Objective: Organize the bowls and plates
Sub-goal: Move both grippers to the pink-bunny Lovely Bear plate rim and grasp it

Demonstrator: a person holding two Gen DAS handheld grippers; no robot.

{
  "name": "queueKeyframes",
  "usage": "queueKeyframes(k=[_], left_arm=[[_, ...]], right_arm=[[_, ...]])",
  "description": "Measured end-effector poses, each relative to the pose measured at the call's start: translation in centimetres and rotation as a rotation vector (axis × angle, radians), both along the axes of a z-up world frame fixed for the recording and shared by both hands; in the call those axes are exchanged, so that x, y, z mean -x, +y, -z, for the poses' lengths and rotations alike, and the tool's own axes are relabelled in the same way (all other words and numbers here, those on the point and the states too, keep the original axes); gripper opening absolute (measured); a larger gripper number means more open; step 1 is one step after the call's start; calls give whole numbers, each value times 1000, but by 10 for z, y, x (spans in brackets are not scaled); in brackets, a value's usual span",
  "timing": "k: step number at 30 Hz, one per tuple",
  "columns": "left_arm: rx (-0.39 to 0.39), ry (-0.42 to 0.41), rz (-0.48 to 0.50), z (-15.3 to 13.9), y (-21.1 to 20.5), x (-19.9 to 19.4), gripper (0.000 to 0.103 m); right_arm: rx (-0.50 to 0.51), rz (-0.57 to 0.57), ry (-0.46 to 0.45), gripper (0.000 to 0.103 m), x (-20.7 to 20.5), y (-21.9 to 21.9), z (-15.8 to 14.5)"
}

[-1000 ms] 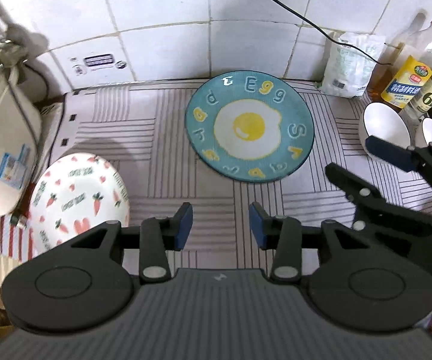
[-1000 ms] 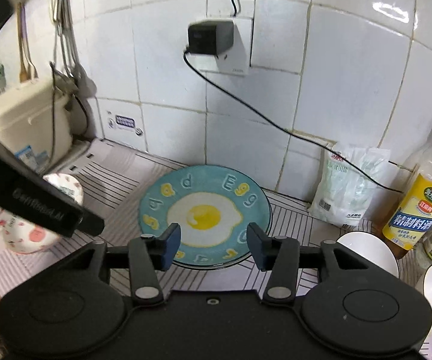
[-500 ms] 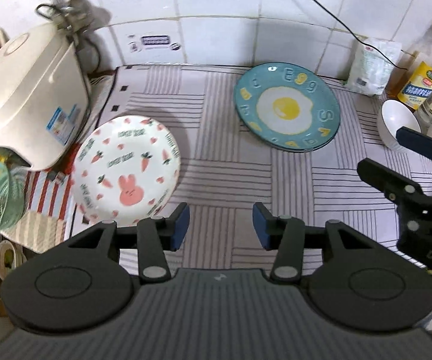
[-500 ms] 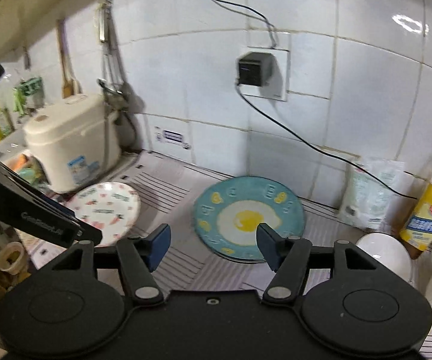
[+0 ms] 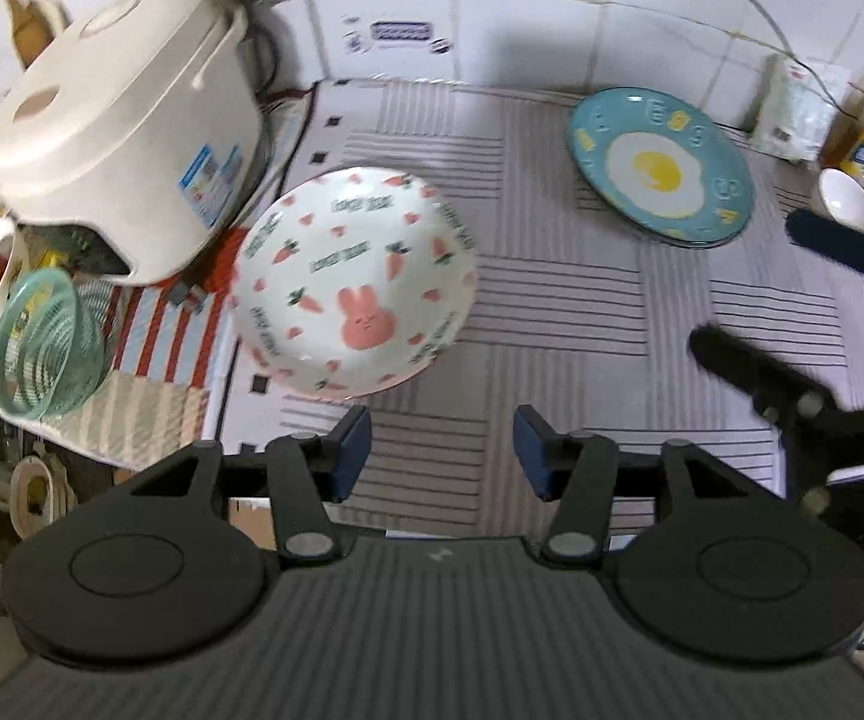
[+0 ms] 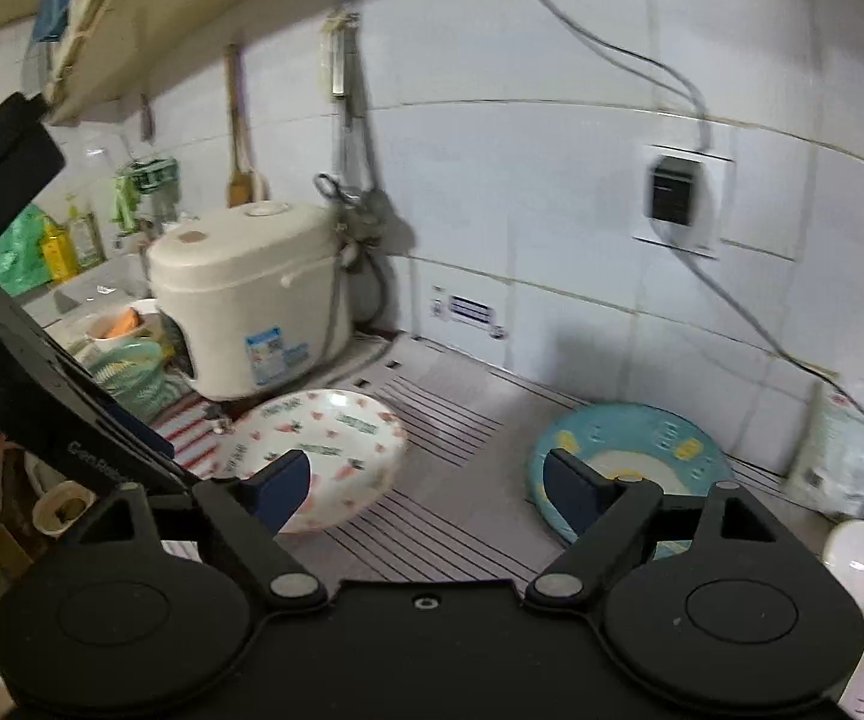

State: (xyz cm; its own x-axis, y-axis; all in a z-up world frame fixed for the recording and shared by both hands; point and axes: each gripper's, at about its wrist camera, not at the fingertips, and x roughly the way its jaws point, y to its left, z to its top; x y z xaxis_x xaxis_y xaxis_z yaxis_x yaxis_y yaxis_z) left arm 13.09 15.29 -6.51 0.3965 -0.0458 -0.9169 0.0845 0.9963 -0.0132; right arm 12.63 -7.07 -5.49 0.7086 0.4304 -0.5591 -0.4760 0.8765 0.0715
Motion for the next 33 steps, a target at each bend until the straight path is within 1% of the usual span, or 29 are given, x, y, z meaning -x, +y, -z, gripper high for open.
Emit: queueKeyframes(k=[2, 4, 8, 9, 11, 13, 16, 19, 22, 25, 27, 31, 33], left_arm=[[2, 4, -16, 6, 14, -2, 60], [-8, 12, -30, 13, 27, -6, 61], [-23, 15, -50, 29, 47, -18, 69], [-27, 10, -57, 32, 52, -20, 71], [-32, -3, -80, 40, 61, -24, 80], [-30, -24, -103, 48, 69, -29, 84], [-38, -52, -102, 60, 80, -37, 87], [-39, -70, -74, 71, 89, -43, 88], [-40, -145, -33, 73, 94, -43, 88], [-46, -172, -13, 78, 99, -49, 88], [-51, -161, -18, 86, 105, -58, 88], [-4, -79, -36, 108, 120, -77, 88], [19, -46, -41, 120, 125, -81, 88]], right_arm=[[35, -40, 14, 89, -4, 16, 9], [62, -79, 12, 89, -6, 32, 18], [93, -143, 14, 89, -11, 58, 37], [94, -150, 20, 89, -13, 63, 41], [81, -157, 41, 89, -19, 70, 49], [68, -151, 94, 89, -29, 76, 58], [57, -121, 175, 89, -44, 83, 72], [13, -62, 255, 89, -60, 85, 87], [-45, 43, 317, 89, -75, 82, 103], [-110, 195, 327, 89, -81, 81, 117], [-157, 224, 308, 89, -80, 83, 123], [-111, 189, 275, 89, -86, 97, 132], [-107, 165, 305, 89, -94, 102, 138]])
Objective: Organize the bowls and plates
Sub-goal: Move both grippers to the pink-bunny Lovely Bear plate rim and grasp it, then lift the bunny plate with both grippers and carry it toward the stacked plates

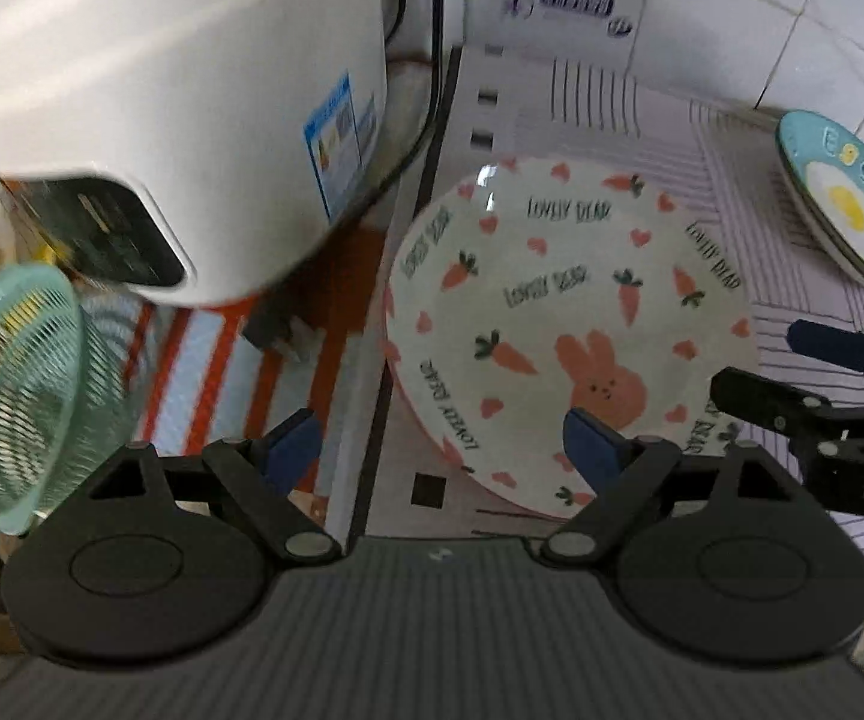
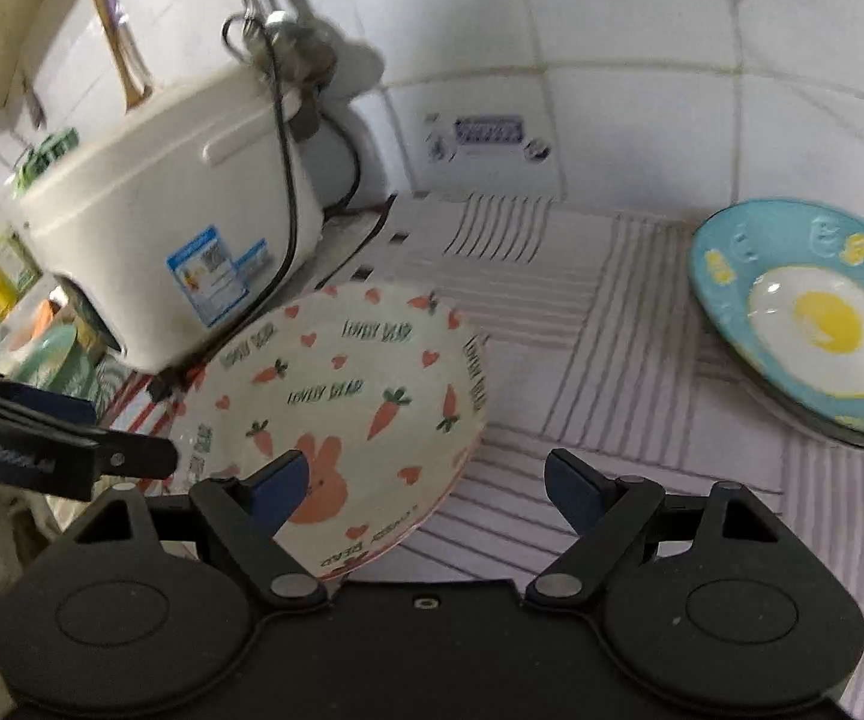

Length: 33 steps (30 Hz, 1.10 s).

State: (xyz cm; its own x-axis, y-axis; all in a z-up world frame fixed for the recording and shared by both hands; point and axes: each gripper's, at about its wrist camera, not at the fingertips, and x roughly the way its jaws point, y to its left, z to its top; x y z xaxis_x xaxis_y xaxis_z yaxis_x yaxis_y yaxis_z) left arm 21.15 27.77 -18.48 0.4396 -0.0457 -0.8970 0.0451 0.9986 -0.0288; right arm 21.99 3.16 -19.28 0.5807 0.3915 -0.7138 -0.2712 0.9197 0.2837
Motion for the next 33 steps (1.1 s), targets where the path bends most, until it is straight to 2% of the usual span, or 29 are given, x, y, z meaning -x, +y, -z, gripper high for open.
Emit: queueKeyframes(k=[2, 5, 7, 9, 10, 11, 13, 15, 17, 22, 25, 29, 33], left_arm=[[-1, 26, 0, 13, 3, -2, 88], [10, 35, -7, 25, 7, -2, 88], [45, 42, -7, 28, 11, -2, 84], [77, 59, -10, 30, 15, -3, 76], [92, 66, -12, 31, 16, -4, 64], [103, 69, -12, 31, 18, -5, 60], [131, 64, -8, 32, 20, -6, 50], [154, 60, 0, 32, 21, -7, 39], [170, 55, 15, 32, 19, -8, 32], [171, 16, 1, 37, 17, -10, 36], [165, 27, -1, 36, 15, -11, 36], [173, 40, 15, 30, 14, -14, 36], [155, 30, 96, 23, 0, -13, 35]], right_arm=[[-26, -14, 36, 88, -7, 2, 4], [-23, -17, 52, 76, -13, 7, 8], [-15, -16, 74, 53, -18, 9, 11], [-34, 4, 106, 47, -24, 7, 14], [-47, 16, 118, 43, -26, 6, 15], [-52, 27, 126, 40, -28, 4, 16], [-48, 42, 132, 24, -31, 2, 19], [-60, 67, 149, 16, -35, -2, 24], [-112, 82, 164, 14, -37, -8, 29], [-172, 105, 187, 13, -44, -12, 39], [-167, 88, 178, 18, -47, -8, 40], [-147, 39, 178, 18, -42, -9, 35], [-142, 14, 162, 20, -30, -18, 27]])
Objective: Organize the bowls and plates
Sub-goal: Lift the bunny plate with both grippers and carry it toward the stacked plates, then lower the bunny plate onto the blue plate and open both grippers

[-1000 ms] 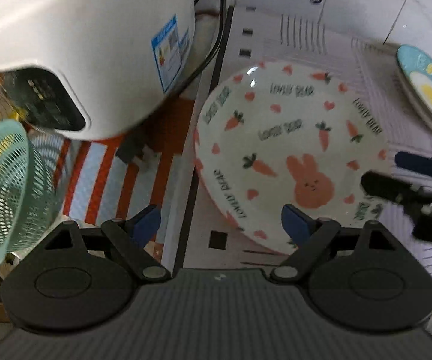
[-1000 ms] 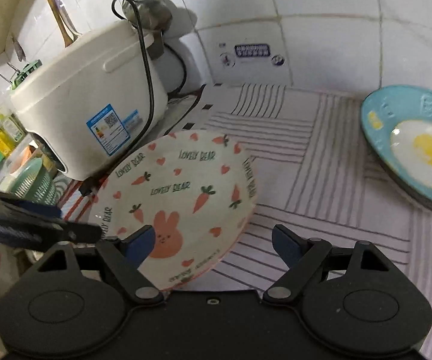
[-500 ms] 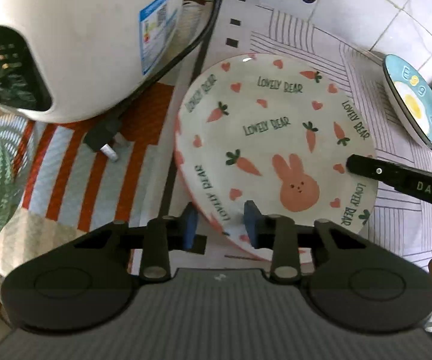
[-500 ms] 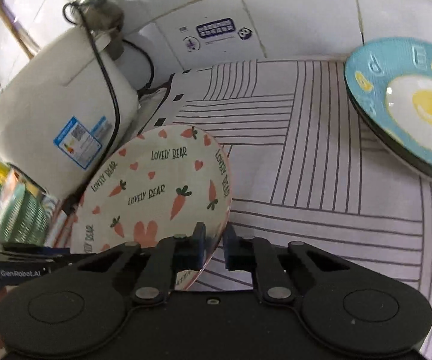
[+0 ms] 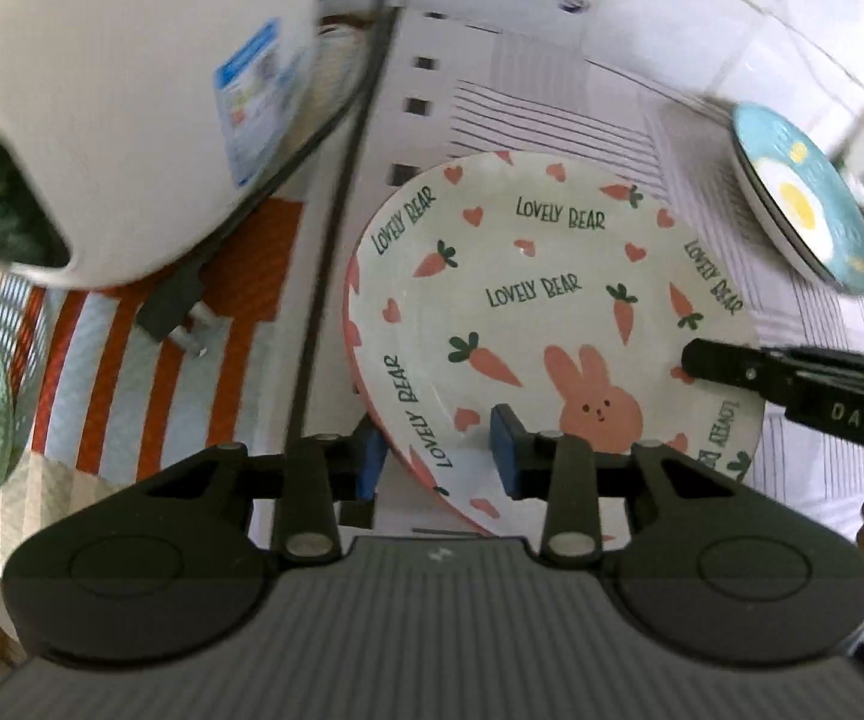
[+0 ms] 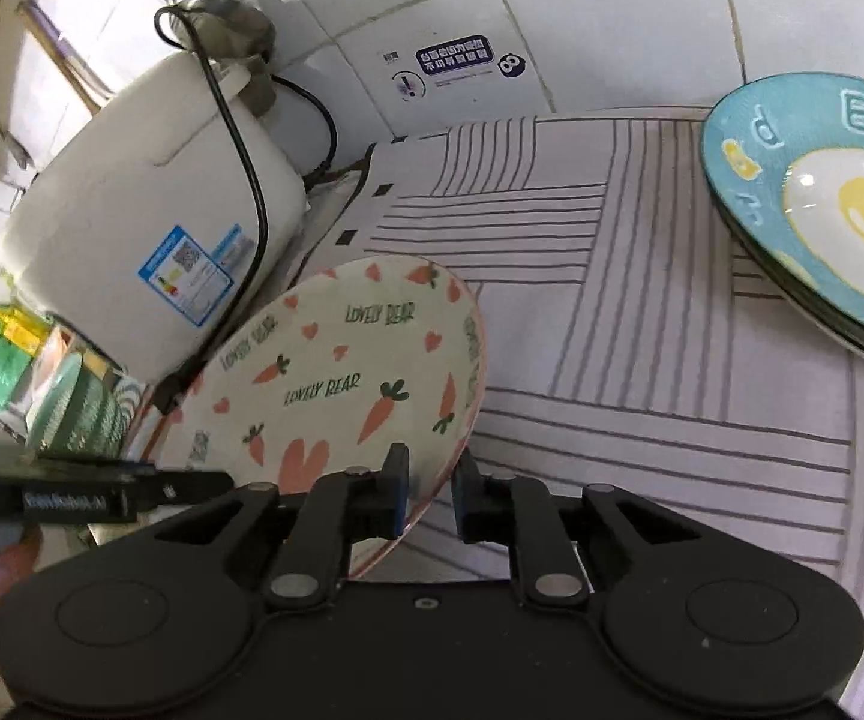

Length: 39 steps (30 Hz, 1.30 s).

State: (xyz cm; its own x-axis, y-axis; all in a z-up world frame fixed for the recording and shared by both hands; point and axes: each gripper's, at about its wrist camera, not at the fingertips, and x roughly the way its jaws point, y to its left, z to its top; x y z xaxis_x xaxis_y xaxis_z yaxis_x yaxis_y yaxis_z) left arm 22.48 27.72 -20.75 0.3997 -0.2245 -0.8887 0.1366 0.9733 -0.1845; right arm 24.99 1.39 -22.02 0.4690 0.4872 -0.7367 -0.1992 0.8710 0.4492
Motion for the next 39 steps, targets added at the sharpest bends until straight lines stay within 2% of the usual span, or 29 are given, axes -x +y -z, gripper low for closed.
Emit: queueKeyframes(k=[7, 12, 23, 27, 32, 36, 39], left_arm=[[5, -45, 108, -16, -37, -3, 35], [-14, -82, 213, -35, -74, -17, 35], [20, -139, 405, -63, -150, -58, 36], [31, -113, 469, -60, -175, -81, 36], [16, -87, 495, -50, -203, -105, 36], [26, -29, 487, -40, -218, -122, 36], [30, -16, 480, -35, -224, -131, 36]], right_arm=[[21, 50, -40, 20, 20, -31, -15], [29, 138, -67, 21, 30, -61, -32], [80, 330, -125, 22, 39, -122, -66], [88, 380, -106, 22, 30, -143, -68], [61, 434, -83, 22, 16, -172, -61], [61, 459, -64, 22, 8, -187, -49], [44, 487, -55, 22, 1, -195, -43]])
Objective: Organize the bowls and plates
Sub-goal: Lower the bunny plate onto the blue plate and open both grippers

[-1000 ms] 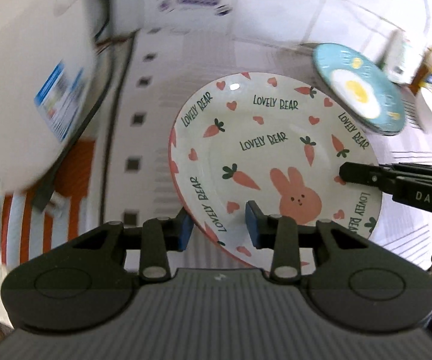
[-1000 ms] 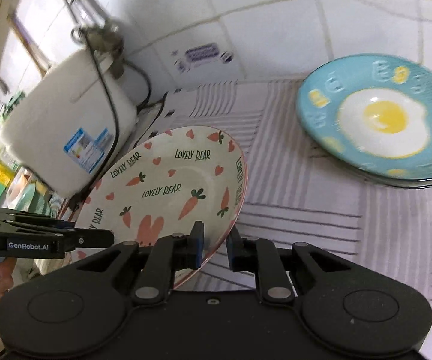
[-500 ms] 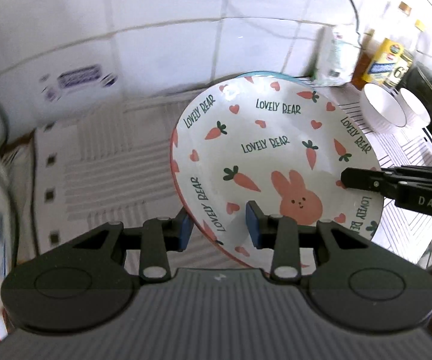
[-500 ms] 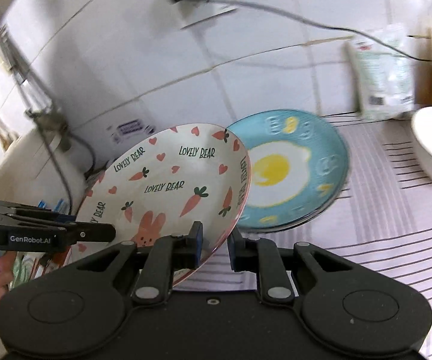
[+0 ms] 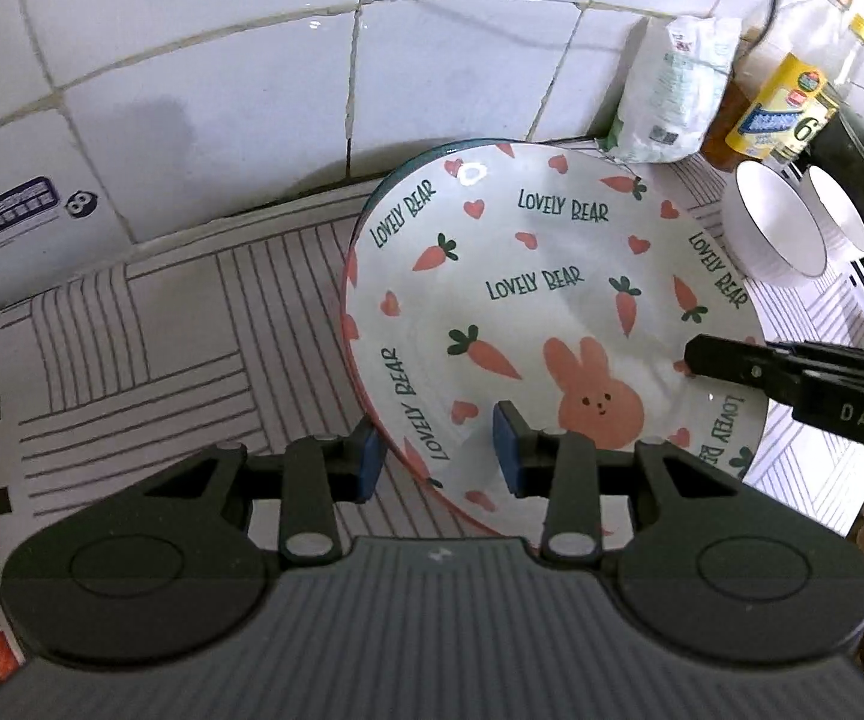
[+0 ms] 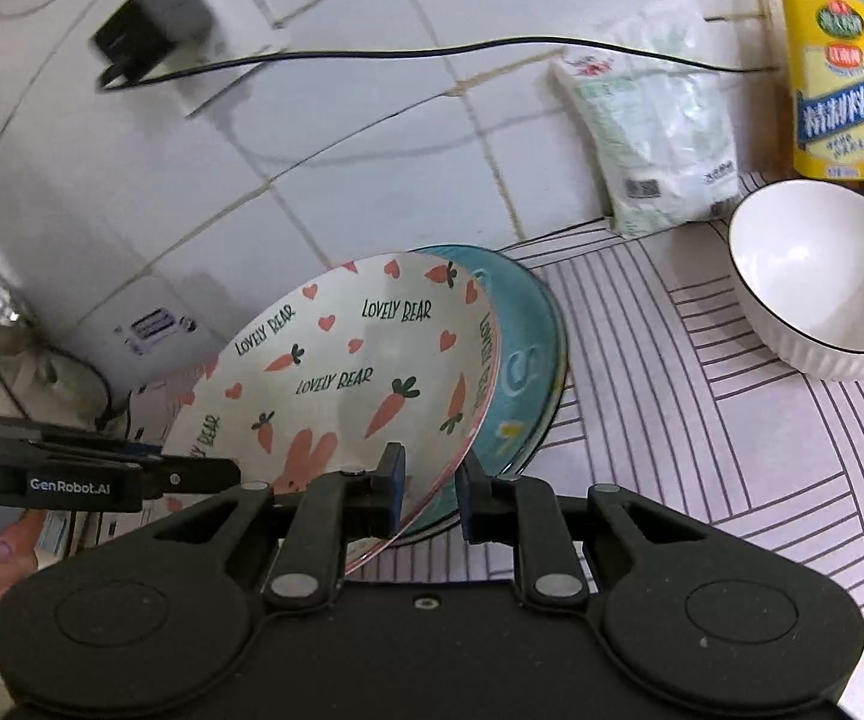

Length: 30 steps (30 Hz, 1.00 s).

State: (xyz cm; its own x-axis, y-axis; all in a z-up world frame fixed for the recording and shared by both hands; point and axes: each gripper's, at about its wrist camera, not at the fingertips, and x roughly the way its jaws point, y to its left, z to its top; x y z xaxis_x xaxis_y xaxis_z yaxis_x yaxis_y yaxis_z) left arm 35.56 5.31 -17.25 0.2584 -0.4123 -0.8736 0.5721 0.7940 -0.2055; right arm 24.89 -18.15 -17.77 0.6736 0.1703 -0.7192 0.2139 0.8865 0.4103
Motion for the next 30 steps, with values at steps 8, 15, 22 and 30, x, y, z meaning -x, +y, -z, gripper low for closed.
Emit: queueKeyframes(k=[8, 15, 22, 30], left_arm=[[-36, 35, -30, 5, -15, -14, 36], [-89, 101, -116, 14, -19, -25, 36], [-130, 84, -111, 10, -29, -23, 36], [-126, 50, -134, 6, -25, -19, 32]], right_arm=[[44, 12, 48, 23, -14, -8, 4], [50, 7, 110, 23, -26, -8, 8], [79, 25, 159, 27, -30, 1, 5], [224, 0, 239, 43, -37, 30, -5]])
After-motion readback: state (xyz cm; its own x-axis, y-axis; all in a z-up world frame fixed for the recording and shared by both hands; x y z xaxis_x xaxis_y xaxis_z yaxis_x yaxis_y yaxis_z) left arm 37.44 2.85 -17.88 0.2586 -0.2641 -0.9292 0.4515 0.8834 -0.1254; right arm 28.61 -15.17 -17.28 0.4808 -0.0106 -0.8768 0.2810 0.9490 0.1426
